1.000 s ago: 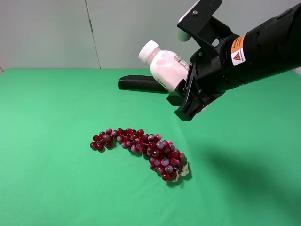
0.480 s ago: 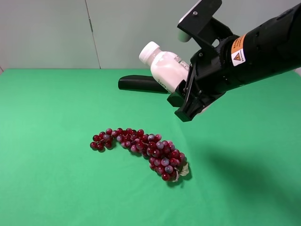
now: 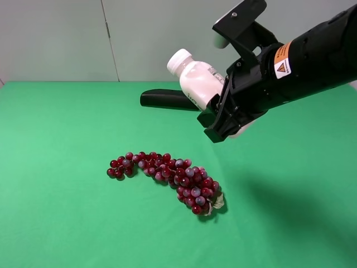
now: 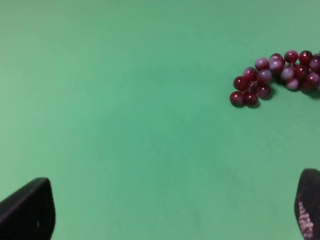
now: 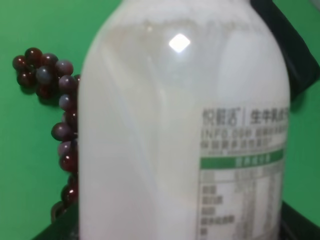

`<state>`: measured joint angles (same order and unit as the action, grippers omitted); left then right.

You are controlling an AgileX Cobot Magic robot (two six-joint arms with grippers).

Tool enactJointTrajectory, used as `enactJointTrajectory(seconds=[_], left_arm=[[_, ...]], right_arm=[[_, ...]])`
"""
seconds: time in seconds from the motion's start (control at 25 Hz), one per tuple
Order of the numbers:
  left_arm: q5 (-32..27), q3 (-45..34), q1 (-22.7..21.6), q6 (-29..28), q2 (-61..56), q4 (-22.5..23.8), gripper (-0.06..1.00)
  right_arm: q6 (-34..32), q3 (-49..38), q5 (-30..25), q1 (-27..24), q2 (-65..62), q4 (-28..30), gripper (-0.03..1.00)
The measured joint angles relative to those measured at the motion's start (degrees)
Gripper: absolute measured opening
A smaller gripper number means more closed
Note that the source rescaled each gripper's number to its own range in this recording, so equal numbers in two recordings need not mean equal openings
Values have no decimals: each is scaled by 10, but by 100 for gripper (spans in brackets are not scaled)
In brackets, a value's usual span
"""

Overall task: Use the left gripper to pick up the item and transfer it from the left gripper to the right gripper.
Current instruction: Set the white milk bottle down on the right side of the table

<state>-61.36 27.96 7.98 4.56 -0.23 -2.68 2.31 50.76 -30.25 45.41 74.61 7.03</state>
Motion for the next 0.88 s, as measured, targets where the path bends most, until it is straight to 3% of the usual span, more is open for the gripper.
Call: enactJointTrajectory(seconds=[0.48,0.68,0.88], left_arm=[[6,-1,-4,-1,0,0,89],[6,-1,-43,-1,0,0,89],[6,-1,-88,-1,0,0,89]], right_arm=[[-9,0,-45,0,0,-2,3],[-32,0,-88,-10,0,-4,3],[-54,0,-95,-65,0,-5,3]])
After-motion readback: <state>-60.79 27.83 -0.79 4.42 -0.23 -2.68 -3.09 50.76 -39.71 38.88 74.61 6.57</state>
